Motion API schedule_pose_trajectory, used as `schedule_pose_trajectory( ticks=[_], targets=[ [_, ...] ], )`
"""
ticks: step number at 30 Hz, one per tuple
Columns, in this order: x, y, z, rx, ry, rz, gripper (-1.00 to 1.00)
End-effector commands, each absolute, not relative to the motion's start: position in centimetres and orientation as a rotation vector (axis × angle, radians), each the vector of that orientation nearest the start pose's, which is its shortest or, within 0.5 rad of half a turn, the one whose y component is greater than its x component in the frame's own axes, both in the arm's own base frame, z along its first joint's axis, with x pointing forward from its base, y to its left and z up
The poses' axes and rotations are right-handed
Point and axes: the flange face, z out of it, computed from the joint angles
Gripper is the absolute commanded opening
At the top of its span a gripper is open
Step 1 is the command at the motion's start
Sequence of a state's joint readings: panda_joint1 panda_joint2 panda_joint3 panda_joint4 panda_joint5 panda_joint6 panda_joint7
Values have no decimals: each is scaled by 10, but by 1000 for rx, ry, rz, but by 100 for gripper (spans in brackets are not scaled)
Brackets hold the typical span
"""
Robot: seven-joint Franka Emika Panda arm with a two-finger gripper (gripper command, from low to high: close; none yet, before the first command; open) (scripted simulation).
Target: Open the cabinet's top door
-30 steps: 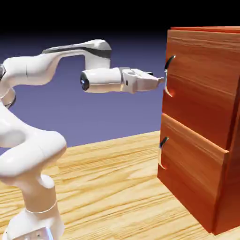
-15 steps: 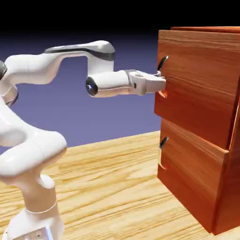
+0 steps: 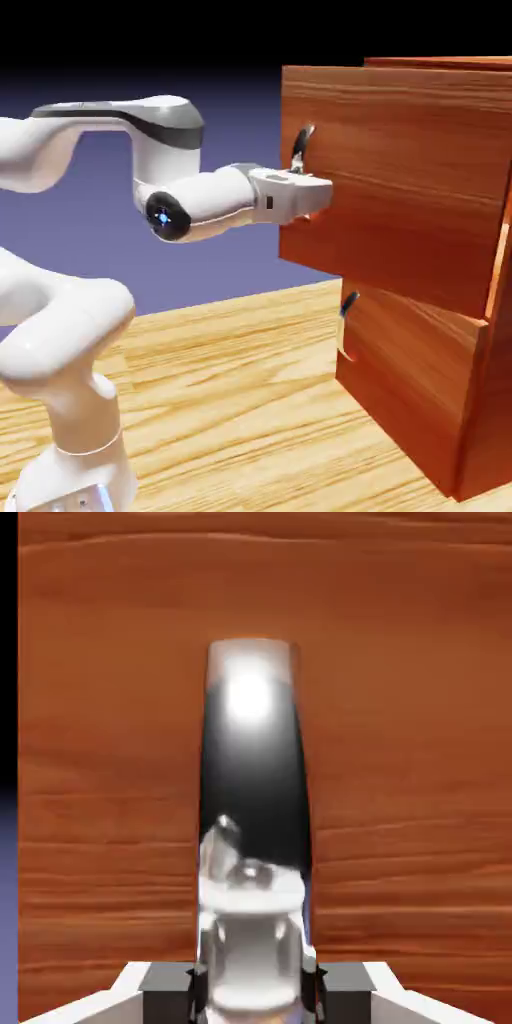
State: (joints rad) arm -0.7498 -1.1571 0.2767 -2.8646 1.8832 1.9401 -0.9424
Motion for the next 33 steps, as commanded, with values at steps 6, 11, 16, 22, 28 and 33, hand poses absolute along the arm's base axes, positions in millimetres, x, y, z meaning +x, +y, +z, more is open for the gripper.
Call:
schedule_pose_trajectory(
  ticks=[6, 11, 16, 22, 28, 33],
  targets=[
    [257, -98, 542, -1732, 111, -1303, -100],
    [239, -139, 542, -1710, -1, -1209, -100],
    [226, -186, 542, -1681, -118, -1106, -100],
    [218, -238, 542, -1644, -242, -991, -100],
    [219, -287, 542, -1604, -353, -884, -100],
    [224, -325, 542, -1569, -436, -802, -100]
  ],
)
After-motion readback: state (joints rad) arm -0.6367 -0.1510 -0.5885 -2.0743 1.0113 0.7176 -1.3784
